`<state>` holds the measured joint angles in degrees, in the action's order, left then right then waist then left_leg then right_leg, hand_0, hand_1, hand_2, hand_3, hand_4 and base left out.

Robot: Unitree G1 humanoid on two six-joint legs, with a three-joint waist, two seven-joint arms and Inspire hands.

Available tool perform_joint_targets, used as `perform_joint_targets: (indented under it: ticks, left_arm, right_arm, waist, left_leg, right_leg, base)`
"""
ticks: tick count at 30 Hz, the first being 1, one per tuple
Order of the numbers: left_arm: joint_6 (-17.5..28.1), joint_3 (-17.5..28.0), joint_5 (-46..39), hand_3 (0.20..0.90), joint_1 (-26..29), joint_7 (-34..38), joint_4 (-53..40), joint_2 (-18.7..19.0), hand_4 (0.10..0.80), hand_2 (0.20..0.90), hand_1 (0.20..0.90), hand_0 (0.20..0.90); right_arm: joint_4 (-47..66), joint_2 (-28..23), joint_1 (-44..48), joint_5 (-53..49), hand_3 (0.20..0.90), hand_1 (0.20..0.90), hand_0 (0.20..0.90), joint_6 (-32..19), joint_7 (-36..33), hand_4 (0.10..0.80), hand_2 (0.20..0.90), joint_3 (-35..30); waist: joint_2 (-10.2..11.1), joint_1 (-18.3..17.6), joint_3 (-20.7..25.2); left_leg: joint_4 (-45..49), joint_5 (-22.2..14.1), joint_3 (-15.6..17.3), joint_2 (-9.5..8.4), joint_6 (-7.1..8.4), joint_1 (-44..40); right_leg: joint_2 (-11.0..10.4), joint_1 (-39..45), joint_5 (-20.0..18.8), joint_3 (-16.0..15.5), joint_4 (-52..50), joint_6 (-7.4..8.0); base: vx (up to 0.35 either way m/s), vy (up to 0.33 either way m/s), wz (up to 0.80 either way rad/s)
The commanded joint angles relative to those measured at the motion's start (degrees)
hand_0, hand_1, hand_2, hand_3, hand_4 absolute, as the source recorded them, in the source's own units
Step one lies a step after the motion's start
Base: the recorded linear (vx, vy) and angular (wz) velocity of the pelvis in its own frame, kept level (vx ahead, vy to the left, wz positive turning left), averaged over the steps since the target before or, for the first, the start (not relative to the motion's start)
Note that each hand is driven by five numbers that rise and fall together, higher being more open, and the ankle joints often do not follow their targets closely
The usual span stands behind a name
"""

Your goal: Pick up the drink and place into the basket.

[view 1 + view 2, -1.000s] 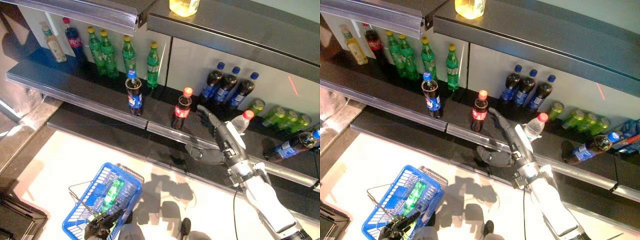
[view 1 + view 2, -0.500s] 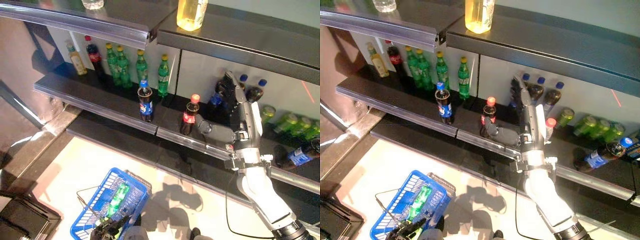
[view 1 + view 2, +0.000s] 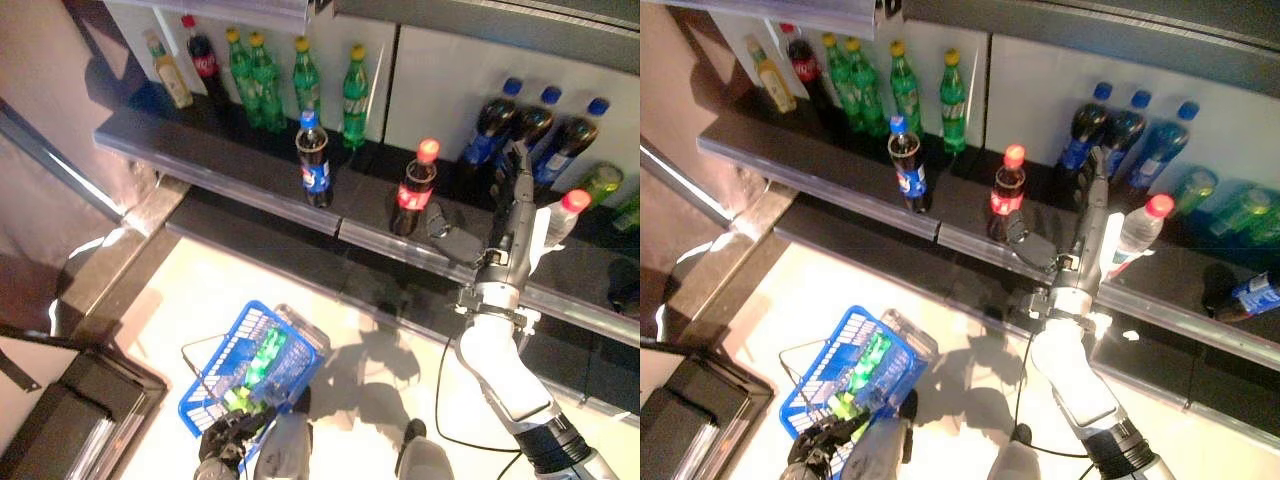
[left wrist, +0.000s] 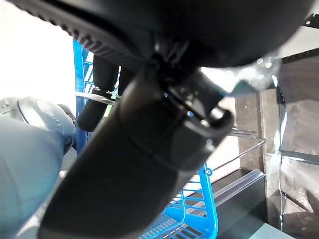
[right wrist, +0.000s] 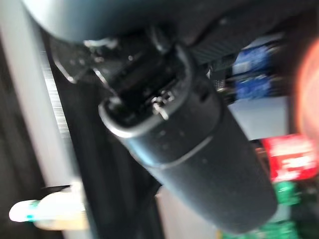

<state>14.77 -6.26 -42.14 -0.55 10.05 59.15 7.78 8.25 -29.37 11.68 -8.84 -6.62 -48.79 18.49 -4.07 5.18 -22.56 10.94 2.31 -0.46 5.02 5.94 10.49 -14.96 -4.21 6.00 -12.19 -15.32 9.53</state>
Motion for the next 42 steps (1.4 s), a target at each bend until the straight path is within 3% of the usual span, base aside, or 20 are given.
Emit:
perform_joint_targets:
  ticks: [1, 11, 19, 27, 42]
  left_arm:
    - [6.3, -2.55, -0.99, 0.2, -4.11, -0.55, -3.77, 5.09, 0.1, 0.3, 0.3, 0.3]
    - [7.51, -5.57, -2.02, 0.2, 0.44, -0.36, -8.09, 6.95, 0.1, 0.3, 0.3, 0.3]
    - [7.82, -7.12, -2.74, 0.2, 2.92, 0.97, -10.02, 7.56, 0.1, 0.3, 0.3, 0.3]
    - [7.62, -7.81, -3.15, 0.2, 4.62, 1.47, -11.79, 7.44, 0.1, 0.3, 0.3, 0.3]
    - [7.29, -9.12, -4.44, 0.2, 5.94, 1.65, -14.61, 8.53, 0.1, 0.3, 0.3, 0.3]
  right_arm:
    - [3.61, -0.06, 8.93, 5.43, 0.9, 0.9, 0.9, -3.3, -3.52, 0.8, 0.9, -1.77]
    - [-0.55, 0.28, 15.87, 4.16, 0.9, 0.9, 0.9, -2.18, -5.65, 0.8, 0.9, -0.8]
    - [-5.62, 0.88, 21.04, -0.13, 0.9, 0.9, 0.9, -4.28, -7.75, 0.8, 0.9, -1.67]
    - [-11.31, 1.11, 28.24, -0.61, 0.9, 0.9, 0.9, -2.77, -9.87, 0.8, 0.9, -3.34]
    - [-19.49, 0.15, 39.19, -9.5, 0.9, 0.9, 0.9, -4.3, -7.38, 0.8, 0.9, -5.12]
  waist:
    - [1.37, 1.76, -0.43]
    - [2.0, 2.34, -7.19]
    - [2.19, 2.81, -7.23]
    - [1.47, 3.58, -7.23]
    - [1.08, 4.95, -7.23]
  left_leg:
    - [6.13, -3.08, -1.99, -0.79, 0.15, 2.33]
    - [9.4, -3.16, -2.84, -1.56, -1.01, 7.51]
    - [9.66, -2.64, -2.62, -1.66, -1.76, 12.66]
    - [9.55, -2.33, -2.84, -2.34, -2.42, 15.73]
    - [10.19, -2.96, -2.33, -3.25, -3.68, 19.95]
  right_leg:
    - [0.53, -2.32, -1.15, -0.45, -3.4, -4.03]
    - [0.78, -6.76, -2.63, 0.44, -4.53, -4.13]
    - [1.25, -11.69, -3.7, 0.93, -3.88, -4.17]
    - [1.17, -15.04, -4.17, 0.73, -3.96, -4.41]
    - [1.02, -20.56, -4.7, 1.39, -5.07, -4.36]
  base:
    - [-0.05, 0.01, 0.03]
    - [-0.044, -0.022, 0.02]
    - [-0.006, -0.004, -0.02]
    - [-0.002, -0.001, -0.01]
    - [0.0, 0.0, 0.0]
